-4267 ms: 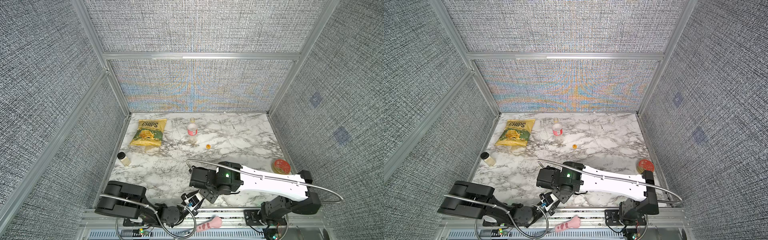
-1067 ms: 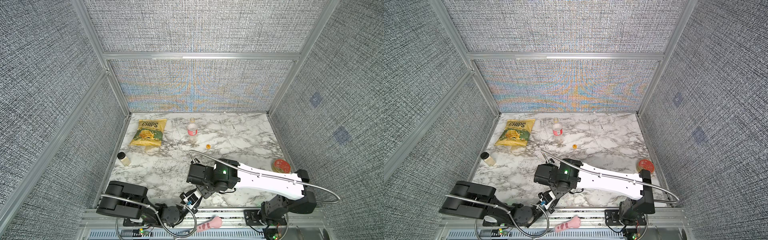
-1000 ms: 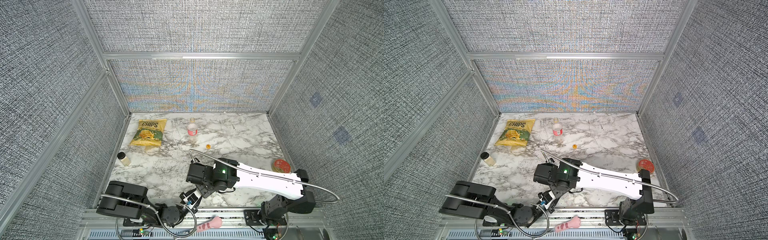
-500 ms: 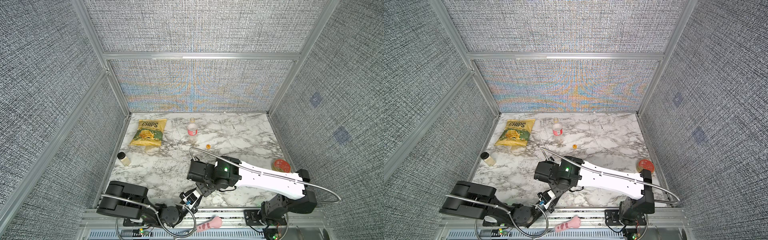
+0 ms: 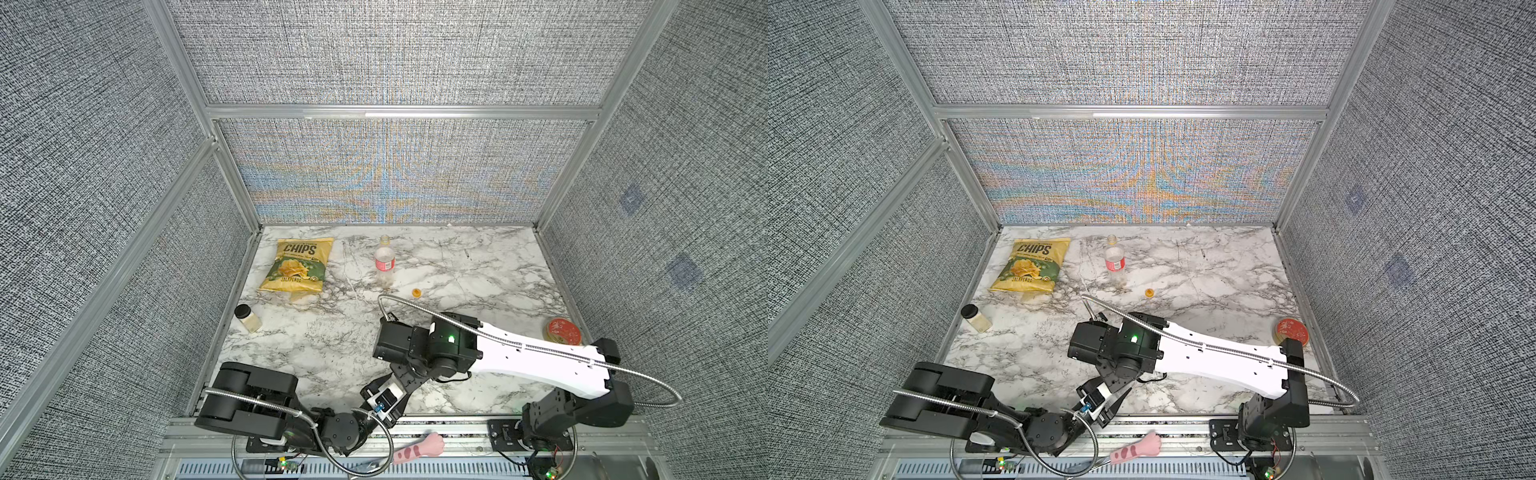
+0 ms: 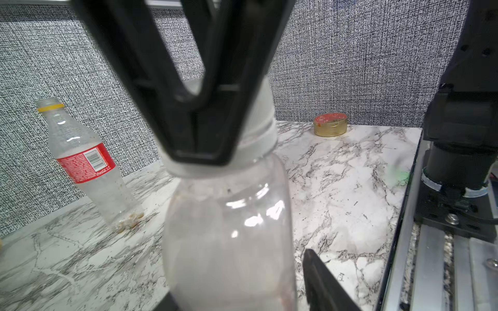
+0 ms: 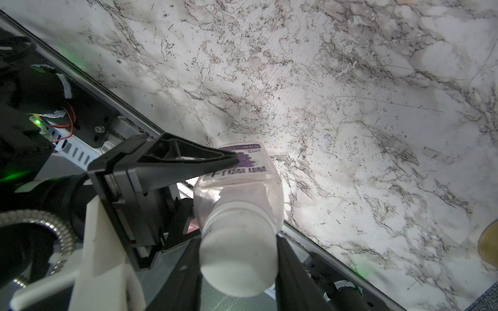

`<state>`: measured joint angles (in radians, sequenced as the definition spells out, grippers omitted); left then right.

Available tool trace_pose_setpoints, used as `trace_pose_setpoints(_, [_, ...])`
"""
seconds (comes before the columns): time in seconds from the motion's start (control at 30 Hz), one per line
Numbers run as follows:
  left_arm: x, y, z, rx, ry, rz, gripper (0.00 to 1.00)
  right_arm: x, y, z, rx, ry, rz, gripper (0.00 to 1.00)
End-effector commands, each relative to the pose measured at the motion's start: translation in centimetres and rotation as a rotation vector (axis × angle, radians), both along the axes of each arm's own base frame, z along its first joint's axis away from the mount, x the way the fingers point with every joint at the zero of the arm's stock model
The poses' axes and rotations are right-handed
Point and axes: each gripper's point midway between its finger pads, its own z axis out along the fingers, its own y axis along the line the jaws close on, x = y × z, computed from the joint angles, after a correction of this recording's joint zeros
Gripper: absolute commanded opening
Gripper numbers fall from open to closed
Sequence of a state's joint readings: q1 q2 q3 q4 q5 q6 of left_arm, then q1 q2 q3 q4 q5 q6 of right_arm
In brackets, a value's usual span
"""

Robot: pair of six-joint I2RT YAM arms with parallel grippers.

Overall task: Screw on the bottle caps
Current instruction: Place the plastic bottle at the top-right of the table.

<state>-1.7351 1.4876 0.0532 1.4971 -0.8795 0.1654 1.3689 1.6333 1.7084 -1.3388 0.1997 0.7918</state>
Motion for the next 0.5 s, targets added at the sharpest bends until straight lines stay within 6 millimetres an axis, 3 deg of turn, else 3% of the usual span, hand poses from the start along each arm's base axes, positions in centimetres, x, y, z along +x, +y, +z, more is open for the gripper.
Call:
trace_pose_setpoints(0.0, [-0.4,-0.4,1.3,-0.055,-0.002,-0.028,0.70,0.9,1.0,0.5,0.041,-0.053,-0.011,0.34])
trace_pose_setpoints(0.27, [-0.4,-0.4,1.4,-0.056,-0.003,-0.028,0.96,2.0,-0.2,-0.1,-0.001,-0.081,-0.032,0.34])
trace_pose_setpoints(0.47, [-0.2,-0.1,1.6,-0.068,-0.002,-0.006,0.97,4.0,-2.7,-0.5,-0.038,-0.103,-0.086,0.33])
